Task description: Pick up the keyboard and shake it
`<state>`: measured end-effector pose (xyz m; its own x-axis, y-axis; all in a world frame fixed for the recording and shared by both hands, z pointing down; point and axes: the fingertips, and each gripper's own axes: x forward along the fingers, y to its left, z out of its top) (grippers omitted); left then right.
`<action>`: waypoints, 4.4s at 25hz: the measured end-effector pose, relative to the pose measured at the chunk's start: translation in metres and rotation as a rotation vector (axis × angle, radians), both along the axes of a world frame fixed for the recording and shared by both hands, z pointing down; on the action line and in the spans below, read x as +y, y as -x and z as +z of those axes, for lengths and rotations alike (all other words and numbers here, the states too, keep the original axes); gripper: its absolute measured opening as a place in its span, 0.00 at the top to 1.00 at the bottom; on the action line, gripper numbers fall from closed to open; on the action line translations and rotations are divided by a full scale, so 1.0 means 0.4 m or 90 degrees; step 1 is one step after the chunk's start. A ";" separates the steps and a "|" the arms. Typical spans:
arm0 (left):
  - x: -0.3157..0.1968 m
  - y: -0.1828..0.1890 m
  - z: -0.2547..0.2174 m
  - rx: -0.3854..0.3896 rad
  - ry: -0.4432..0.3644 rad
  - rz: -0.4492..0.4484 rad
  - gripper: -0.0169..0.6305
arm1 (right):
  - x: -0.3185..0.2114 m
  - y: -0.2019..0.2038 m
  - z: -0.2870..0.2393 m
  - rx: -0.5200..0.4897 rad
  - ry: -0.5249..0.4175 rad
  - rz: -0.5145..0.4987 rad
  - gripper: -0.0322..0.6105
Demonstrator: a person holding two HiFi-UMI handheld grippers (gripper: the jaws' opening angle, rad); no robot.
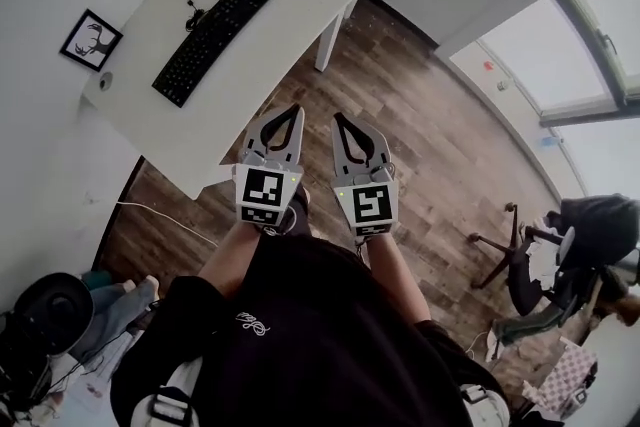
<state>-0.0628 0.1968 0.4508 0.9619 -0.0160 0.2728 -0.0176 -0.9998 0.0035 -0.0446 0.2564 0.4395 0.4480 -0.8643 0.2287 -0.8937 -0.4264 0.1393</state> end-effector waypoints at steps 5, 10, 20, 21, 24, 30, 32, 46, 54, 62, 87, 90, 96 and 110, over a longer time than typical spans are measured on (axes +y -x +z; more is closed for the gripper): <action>-0.146 -0.093 0.017 -0.017 0.026 0.000 0.97 | -0.184 -0.098 0.009 -0.001 0.030 -0.054 0.91; -0.289 -0.131 0.030 -0.023 0.034 -0.031 0.97 | -0.349 -0.158 0.045 -0.011 0.063 -0.115 0.92; -0.514 -0.102 0.135 -0.089 0.075 -0.155 0.97 | -0.627 -0.154 0.099 -0.018 0.099 -0.310 0.92; -0.528 -0.107 0.149 -0.098 0.075 -0.159 0.97 | -0.650 -0.160 0.113 -0.020 0.105 -0.337 0.92; -0.583 -0.125 0.187 -0.129 0.069 -0.177 0.97 | -0.730 -0.194 0.167 -0.027 0.142 -0.421 0.92; -0.713 -0.115 0.279 -0.263 0.063 -0.241 0.97 | -0.847 -0.229 0.265 -0.024 0.234 -0.628 0.92; -0.759 -0.108 0.317 -0.317 0.056 -0.248 0.97 | -0.885 -0.247 0.281 -0.020 0.239 -0.685 0.92; -0.916 -0.050 0.510 -0.646 0.041 -0.058 0.91 | -0.952 -0.322 0.394 -0.067 0.293 -0.817 0.91; -0.968 -0.016 0.622 -0.763 0.226 0.120 0.44 | -0.993 -0.405 0.410 -0.061 0.320 -0.818 0.92; -0.949 -0.010 0.652 -0.871 0.273 0.192 0.56 | -1.024 -0.434 0.447 -0.079 0.337 -0.804 0.92; -0.894 -0.042 0.503 -0.831 -0.289 -0.186 0.59 | -1.002 -0.451 0.431 0.302 0.585 -1.093 0.58; -0.878 -0.046 0.481 -0.812 -0.343 -0.243 0.59 | -1.024 -0.445 0.472 0.341 0.653 -1.147 0.58; -0.835 -0.042 0.469 -0.790 -0.379 -0.276 0.60 | -0.995 -0.413 0.536 0.288 0.803 -1.240 0.60; -0.832 -0.012 0.421 -0.784 -0.446 -0.270 0.60 | -0.909 -0.433 0.596 0.300 0.927 -1.282 0.79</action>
